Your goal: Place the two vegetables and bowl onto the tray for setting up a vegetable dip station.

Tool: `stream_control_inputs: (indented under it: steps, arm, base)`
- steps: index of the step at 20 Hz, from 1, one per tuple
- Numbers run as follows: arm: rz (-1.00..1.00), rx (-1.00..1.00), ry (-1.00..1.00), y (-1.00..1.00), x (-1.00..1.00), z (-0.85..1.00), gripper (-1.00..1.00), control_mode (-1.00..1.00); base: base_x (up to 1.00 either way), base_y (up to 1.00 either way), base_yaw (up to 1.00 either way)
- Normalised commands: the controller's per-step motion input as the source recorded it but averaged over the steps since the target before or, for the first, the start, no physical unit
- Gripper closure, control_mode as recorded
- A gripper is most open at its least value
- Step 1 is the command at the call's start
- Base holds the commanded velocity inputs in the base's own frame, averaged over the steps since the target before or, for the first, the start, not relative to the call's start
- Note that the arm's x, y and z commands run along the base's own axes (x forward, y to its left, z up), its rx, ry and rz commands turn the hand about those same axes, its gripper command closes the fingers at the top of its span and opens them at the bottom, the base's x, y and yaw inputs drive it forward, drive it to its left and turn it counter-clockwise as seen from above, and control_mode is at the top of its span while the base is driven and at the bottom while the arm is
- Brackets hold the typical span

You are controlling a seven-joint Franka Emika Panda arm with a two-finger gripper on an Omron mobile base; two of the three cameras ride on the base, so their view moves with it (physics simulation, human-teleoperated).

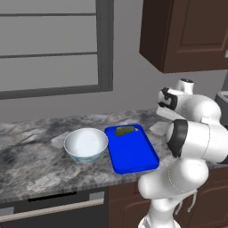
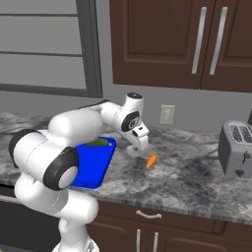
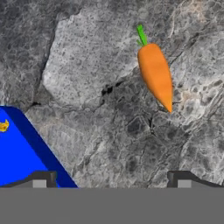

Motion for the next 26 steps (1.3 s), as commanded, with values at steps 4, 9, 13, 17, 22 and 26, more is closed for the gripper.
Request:
stream_control_inputs:
  steps: [4, 9, 13, 17, 22, 26]
  arm:
    - [0.14, -0.05, 0.00, -0.42, -0.14, 0.00, -1.00, -1.00]
    - [0.14, -0.02, 0.00, -0.43, -0.06, 0.00, -1.00, -1.00]
    - [0.17, -0.01, 0.00, -0.35, 0.00, -0.04, -1.00, -1.00]
    - [0.14, -0.01, 0.00, -0.18, 0.00, -0.12, -1.00, -1.00]
    - [0.13, 0.00, 0.00, -0.05, 0.00, -0.16, -1.00, -1.00]
    - [0.10, 0.00, 0.00, 0.00, 0.00, -0.27, -1.00, -1.00]
  base:
    - [0.00, 0.00, 0.00]
    - [0.00, 0.00, 0.00]
    - [0.00, 0.00, 0.00]
    - [0.00, 0.00, 0.00]
    - [0.00, 0.00, 0.00]
    - [0.00, 0.00, 0.00]
